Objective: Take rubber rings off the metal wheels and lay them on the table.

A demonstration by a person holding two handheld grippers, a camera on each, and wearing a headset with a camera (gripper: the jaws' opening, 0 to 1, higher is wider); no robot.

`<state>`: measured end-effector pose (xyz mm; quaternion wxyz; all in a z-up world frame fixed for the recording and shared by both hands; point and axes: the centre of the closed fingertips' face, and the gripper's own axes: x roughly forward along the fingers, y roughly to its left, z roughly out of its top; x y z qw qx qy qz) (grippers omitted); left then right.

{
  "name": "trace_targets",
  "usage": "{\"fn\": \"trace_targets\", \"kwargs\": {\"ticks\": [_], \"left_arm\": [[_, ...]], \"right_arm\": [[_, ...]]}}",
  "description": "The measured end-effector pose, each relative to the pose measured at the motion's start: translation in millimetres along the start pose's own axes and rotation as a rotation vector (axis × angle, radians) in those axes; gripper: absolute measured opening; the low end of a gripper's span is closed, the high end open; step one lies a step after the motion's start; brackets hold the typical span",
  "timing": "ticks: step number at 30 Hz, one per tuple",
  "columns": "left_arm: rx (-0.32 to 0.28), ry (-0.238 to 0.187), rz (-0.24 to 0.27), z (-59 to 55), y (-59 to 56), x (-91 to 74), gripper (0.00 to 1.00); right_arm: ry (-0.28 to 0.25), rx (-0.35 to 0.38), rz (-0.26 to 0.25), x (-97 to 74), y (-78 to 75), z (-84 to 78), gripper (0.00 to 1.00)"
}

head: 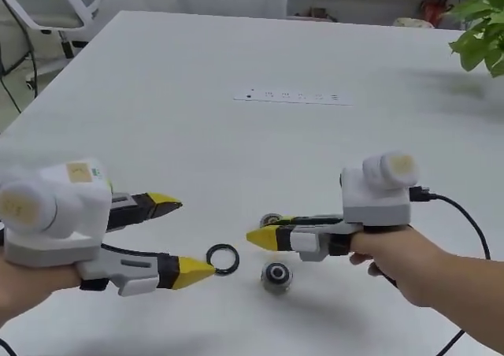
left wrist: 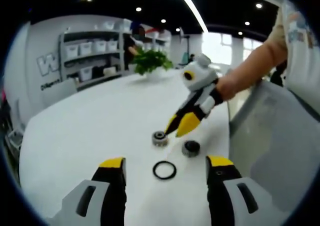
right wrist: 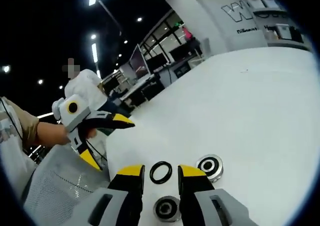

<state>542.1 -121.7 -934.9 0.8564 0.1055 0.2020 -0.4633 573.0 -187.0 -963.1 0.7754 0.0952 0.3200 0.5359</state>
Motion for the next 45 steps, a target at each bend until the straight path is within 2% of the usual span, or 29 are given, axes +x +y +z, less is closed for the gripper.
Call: {"fn": "trace_targets", "kwargs": {"ticks": [5, 13, 20, 21, 22, 31, 45], "left_arm": [[-0.007, -0.013, 0.005, 6.1, -0.4, -2.1, 0.67], [-0.012, -0.034, 0.020, 15.5, 0.1, -7.5, 0.70], [-0.008, -0.039, 0.027, 21.0, -1.9, -12.9, 0.72], [-0.008, -0.043, 0.028, 22.8, -2.7, -14.1, 0.74], [-0.004, -0.042, 0.029, 23.5, -3.5, -14.7, 0.74], [0.002, -0.052, 0.037, 25.6, -8.3, -21.0, 0.77], [0.010, -0.053, 0.053, 25.6, -13.9, -30.0, 0.79]], "right_arm": [[-0.046, -0.062, -0.027, -16.5, -2.1, 11.0, 0.33], [-0.094, -0.170, -0.073, -46.2, 0.4, 19.7, 0.47], [-0.127, -0.226, -0.103, -72.4, 1.8, 19.0, 0.57], [-0.134, -0.242, -0.114, -79.1, 3.3, 18.2, 0.63], [-0.139, -0.247, -0.118, -82.7, 4.8, 17.2, 0.64], [-0.130, -0.345, -0.155, -104.8, 15.1, 8.1, 0.73], [-0.122, -0.392, -0.170, -118.7, 20.6, -2.5, 0.85]]}}
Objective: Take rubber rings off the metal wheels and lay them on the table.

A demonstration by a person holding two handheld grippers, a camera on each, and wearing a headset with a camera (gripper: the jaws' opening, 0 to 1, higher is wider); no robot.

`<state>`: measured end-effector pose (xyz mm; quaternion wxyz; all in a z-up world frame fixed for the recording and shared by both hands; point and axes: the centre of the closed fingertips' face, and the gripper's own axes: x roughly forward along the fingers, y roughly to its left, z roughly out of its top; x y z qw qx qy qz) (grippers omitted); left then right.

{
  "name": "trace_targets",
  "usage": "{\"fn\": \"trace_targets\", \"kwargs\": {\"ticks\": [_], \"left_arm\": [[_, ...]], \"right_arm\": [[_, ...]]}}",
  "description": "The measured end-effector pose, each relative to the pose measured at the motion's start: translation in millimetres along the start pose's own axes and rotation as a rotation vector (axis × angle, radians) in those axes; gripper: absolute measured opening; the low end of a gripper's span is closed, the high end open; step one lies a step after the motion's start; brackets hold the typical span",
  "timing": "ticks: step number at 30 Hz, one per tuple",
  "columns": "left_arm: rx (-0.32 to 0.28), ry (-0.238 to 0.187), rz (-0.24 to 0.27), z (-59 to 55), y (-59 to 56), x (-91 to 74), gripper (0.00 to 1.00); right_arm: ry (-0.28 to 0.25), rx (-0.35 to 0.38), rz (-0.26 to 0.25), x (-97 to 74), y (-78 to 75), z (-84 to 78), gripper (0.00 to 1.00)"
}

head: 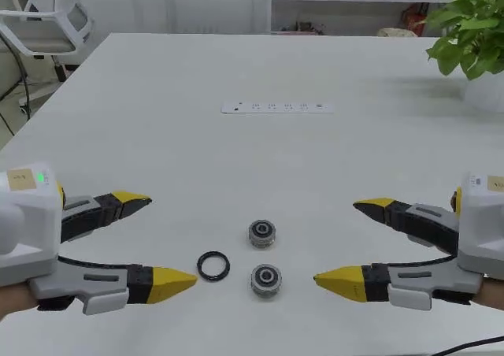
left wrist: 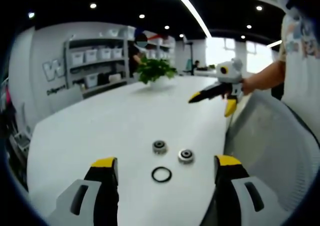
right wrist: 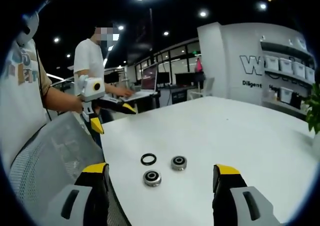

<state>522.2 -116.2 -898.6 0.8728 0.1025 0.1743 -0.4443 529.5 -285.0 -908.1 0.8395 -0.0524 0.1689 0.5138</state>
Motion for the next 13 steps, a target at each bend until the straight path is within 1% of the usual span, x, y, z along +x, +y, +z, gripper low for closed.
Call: {"fn": "trace_targets", "kwargs": {"ticks": [6, 13], "left_arm": [[0.005, -0.002, 0.003, 1.7, -2.3, -1.4, 0.80], [0.007, 0.003, 0.004, 0.5, -4.6, -2.8, 0.80]], "right_arm": [[-0.010, 0.012, -0.019, -6.7, -1.4, -2.1, 0.86], [0.005, -0.007, -0.029, -11.0, -1.3, -7.2, 0.89]]}}
